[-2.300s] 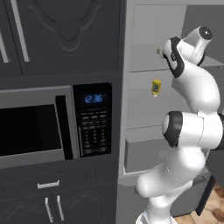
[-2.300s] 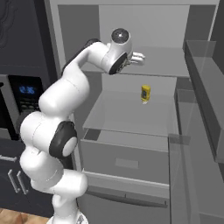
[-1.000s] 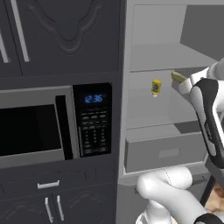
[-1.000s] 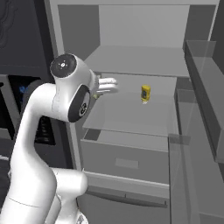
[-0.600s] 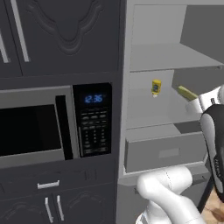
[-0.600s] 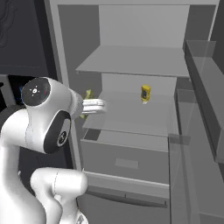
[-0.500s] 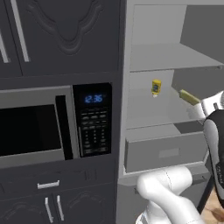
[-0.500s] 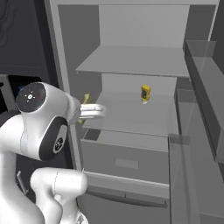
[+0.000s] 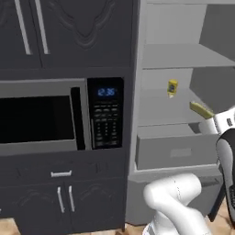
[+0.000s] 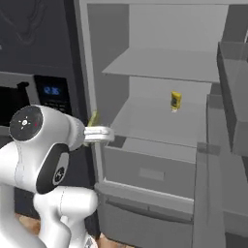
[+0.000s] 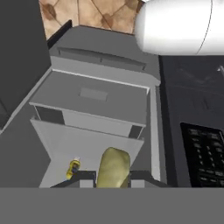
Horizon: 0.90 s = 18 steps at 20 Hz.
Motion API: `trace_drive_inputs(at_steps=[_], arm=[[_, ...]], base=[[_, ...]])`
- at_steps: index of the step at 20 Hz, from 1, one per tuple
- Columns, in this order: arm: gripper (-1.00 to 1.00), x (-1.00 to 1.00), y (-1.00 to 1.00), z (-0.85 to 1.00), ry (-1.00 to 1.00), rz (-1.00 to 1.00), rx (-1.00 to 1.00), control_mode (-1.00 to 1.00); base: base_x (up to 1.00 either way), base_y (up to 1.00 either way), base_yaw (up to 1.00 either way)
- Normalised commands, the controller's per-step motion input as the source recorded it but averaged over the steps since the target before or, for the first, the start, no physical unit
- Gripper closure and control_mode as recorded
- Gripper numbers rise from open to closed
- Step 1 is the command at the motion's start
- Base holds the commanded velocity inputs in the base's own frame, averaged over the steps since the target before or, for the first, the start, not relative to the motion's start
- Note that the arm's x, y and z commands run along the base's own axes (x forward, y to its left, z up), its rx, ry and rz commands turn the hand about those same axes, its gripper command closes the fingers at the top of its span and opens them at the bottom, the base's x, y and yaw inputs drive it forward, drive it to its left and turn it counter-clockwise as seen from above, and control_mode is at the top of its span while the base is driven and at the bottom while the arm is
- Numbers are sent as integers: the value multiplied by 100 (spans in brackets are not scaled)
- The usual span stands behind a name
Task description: Retrieve the butter from the fridge and place it on a plate on the dining table. Then retrieve the butter knife by the fridge and place it near the plate.
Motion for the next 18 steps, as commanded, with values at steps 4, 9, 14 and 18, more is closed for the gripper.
trace_drive_inputs(at_steps=[4, 9, 14, 18], arm=[[100, 0, 0, 0, 0, 0, 0, 100], [100, 0, 0, 0, 0, 0, 0, 100], [100, 0, 0, 0, 0, 0, 0, 100], [100, 0, 0, 0, 0, 0, 0, 100]], base=[[-52, 35, 48], [-41, 40, 50], [-27, 68, 49], [-19, 75, 52]])
